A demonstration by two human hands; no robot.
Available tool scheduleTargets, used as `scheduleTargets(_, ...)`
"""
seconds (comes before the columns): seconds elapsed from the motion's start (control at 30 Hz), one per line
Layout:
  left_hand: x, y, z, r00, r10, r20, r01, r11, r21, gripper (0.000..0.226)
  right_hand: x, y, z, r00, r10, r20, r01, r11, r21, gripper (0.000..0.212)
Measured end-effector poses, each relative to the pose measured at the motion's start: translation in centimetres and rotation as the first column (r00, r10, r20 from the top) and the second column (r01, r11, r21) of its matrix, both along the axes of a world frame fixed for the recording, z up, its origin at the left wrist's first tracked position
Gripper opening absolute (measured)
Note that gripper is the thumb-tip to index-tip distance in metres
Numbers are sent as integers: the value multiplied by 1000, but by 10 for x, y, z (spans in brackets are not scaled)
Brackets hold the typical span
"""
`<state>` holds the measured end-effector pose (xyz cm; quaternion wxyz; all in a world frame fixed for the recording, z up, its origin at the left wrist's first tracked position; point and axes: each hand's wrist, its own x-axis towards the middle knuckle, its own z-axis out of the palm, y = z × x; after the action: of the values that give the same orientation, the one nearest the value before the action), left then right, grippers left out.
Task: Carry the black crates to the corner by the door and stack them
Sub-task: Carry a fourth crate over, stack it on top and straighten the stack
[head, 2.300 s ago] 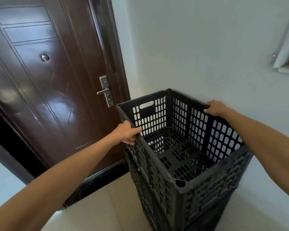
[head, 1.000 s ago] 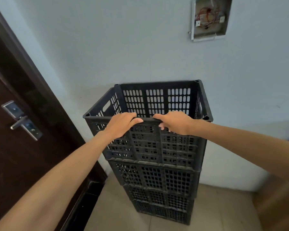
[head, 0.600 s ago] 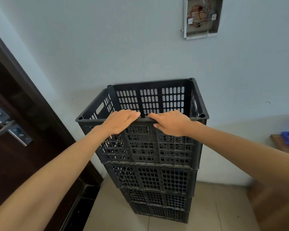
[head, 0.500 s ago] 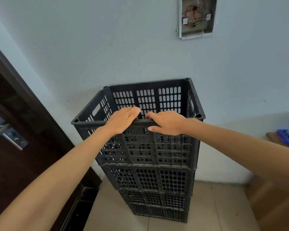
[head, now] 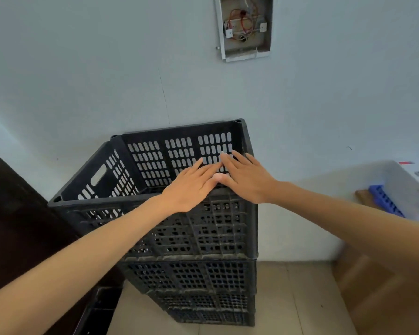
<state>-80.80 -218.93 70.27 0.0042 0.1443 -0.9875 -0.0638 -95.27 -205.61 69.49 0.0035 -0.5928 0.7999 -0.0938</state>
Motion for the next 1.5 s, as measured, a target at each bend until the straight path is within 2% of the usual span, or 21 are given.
scheduleTargets(0.1,-2,0,2,998,11,59,-15,998,56,69,-3,-1,6,998,38,49,-40,999,31,82)
scheduleTargets(0.23,-3,-5,8,998,21,66,-42,936,350,68,-17,-4,22,950,80,302,-95,995,35,66)
scheduleTargets(0.3,-7,-11,14,996,31,84,-67,879,473,71,-31,-7,25,943,75,324,-87,996,22,74)
scheduleTargets(0.33,-9,-15,17,996,37,81,-72,874,481,72,-39,-10,24,948,71,309,-75,997,1,75)
scheduleTargets(0.4,-22,-27,24,998,44,52,-62,911,408,73,-60,-27,23,954,52,295,-41,998,-45,71)
scheduleTargets(0.47,-40,-45,32,999,36,28,-42,954,297,73,-79,-50,24,961,-1,277,6,1000,-19,72)
scheduleTargets(0.6,-83,-94,37,999,-21,31,18,994,109,71,-107,-96,23,989,-60,138,63,998,-16,83)
scheduleTargets(0.7,-115,-134,36,997,-72,37,74,996,-48,71,-125,-121,21,999,-19,-30,19,1000,-14,86)
scheduleTargets(0.77,-133,-156,33,989,-144,29,147,982,-117,70,-138,-132,21,997,23,-70,-20,999,37,85)
scheduleTargets(0.83,-149,-177,28,980,-196,25,197,976,-94,69,-152,-139,19,999,30,-44,-26,996,89,83)
scheduleTargets(0.97,-166,-209,14,974,-225,24,226,973,-53,64,-167,-146,7,1000,14,-3,-14,996,90,81)
scheduleTargets(1.1,-159,-223,-6,939,-339,-63,331,937,-115,69,-173,-149,1,999,15,-32,-12,996,89,81)
scheduleTargets(1.2,-157,-226,-16,926,-361,-114,344,928,-142,72,-172,-146,1,999,27,-28,-24,995,93,78)
scheduleTargets(1.37,-158,-231,-15,927,-374,-26,362,911,-196,78,-170,-144,5,997,55,-47,-50,993,107,76)
scheduleTargets(1.5,-153,-233,2,913,-398,91,408,883,-230,77,-167,-145,8,995,51,-89,-33,981,190,83)
